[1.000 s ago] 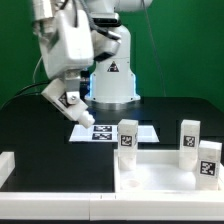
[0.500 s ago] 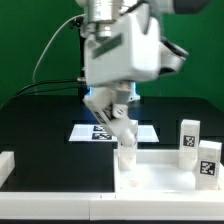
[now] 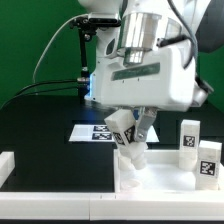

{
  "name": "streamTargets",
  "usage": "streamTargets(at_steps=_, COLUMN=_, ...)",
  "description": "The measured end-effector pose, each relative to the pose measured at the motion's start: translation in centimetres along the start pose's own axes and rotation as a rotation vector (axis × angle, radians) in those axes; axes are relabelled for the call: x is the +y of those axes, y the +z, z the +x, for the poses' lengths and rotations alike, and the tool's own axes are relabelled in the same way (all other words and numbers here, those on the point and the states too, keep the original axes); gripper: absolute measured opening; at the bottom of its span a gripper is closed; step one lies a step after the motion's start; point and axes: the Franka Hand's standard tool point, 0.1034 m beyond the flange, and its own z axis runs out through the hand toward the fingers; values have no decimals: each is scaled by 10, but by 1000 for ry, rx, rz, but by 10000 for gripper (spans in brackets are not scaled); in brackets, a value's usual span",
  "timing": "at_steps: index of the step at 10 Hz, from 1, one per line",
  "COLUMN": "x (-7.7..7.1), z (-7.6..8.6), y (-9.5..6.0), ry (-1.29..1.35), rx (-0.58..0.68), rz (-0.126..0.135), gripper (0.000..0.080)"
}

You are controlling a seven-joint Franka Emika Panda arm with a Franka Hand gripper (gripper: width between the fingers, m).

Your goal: Assemble square table

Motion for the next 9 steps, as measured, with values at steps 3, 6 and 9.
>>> streamTargets(at_steps=3, x=-2, z=12, y=-6, ry=-110, rx=10, rz=5, gripper=281)
streamTargets(at_steps=6, x=-1, z=12, y=-5, ry=-114, rx=10, rz=3, gripper=281)
streamTargets(at_steps=9, x=3, z=7, y=-5, ry=-294, rx=46, rz=-17, gripper=281)
